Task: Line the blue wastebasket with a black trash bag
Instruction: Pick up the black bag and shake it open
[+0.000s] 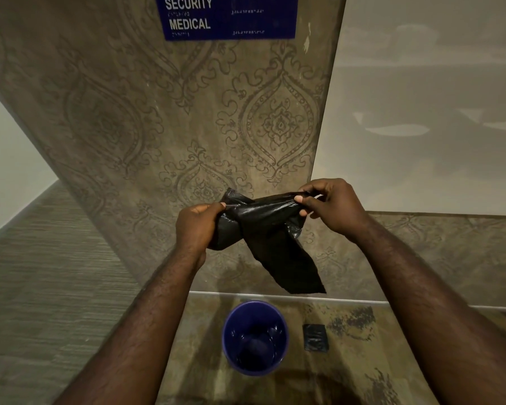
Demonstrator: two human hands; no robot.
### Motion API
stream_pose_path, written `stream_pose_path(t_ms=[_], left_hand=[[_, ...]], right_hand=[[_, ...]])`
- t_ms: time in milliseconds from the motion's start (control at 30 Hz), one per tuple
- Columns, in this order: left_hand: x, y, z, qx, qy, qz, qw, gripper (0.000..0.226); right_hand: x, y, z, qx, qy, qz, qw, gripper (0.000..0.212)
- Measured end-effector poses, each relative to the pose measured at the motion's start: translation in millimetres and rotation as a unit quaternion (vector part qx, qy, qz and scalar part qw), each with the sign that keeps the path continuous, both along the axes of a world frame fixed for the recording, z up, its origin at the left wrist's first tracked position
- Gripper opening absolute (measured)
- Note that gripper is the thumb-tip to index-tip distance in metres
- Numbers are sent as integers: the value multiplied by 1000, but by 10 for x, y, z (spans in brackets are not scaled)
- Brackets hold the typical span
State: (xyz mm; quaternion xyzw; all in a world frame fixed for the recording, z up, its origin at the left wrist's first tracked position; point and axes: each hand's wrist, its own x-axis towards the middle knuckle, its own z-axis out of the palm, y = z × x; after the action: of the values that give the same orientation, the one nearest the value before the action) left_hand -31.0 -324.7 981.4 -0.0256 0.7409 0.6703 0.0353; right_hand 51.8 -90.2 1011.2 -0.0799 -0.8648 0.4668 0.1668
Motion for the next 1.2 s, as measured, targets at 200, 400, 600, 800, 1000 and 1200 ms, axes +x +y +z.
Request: stream_pose_path(t_ms=[200,400,600,800,1000,1200], left_hand=[[18,-41,-32,50,-8,-22,998,20],[80,-62,-44,-2,90,-41,995,23],[72,-198,-126,-41,168,-48,984,17],[32,-329,-138,-95,258,-60,960,6],[-99,-451,-215,-178,362,-62,913,15],[-44,-484,-248,-251,413,-151,863,18]], right_hand=[[72,20,-2,-31,19,-28,999,9],[88,-10,29,-42,21,-36,998,11],[134,73,22,-120,16,-83,989,14],[119,198,-30,-182,-5,-140,973,12],[111,239,-134,-250,-28,-160,954,10],[84,198,-164,-277,4,-130,952,11]])
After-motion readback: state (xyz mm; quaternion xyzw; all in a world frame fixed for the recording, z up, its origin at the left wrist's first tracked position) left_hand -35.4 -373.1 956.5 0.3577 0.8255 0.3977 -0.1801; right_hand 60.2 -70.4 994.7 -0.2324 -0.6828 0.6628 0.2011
